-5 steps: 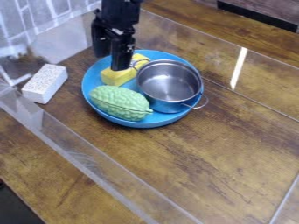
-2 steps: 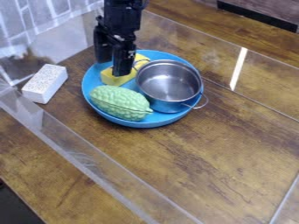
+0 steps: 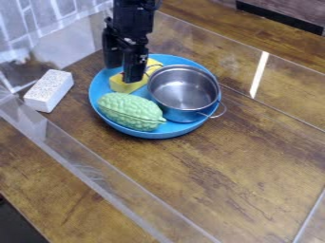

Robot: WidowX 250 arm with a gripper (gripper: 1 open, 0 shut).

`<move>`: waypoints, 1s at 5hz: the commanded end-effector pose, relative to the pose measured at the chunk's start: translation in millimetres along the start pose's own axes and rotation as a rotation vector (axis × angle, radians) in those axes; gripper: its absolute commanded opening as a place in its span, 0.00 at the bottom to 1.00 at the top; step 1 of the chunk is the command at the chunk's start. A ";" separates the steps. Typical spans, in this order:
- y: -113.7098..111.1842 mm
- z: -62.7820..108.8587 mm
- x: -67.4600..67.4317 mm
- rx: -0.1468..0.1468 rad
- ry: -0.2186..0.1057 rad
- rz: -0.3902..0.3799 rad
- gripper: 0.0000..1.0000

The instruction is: Put the white object in the blue tray

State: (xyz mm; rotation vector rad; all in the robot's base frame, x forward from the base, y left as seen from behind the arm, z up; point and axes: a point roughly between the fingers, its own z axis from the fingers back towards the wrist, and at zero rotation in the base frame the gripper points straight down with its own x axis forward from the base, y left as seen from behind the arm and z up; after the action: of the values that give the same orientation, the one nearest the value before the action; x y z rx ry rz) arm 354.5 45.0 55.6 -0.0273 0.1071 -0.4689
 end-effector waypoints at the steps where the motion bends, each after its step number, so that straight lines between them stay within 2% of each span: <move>1: 14.1 25.9 1.0 0.044 -0.069 0.030 1.00; 5: 17.0 26.1 3.3 0.049 -0.079 0.035 1.00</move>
State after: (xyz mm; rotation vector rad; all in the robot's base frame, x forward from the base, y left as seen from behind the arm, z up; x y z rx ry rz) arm 357.6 48.2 57.8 -0.0222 0.0925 -0.4613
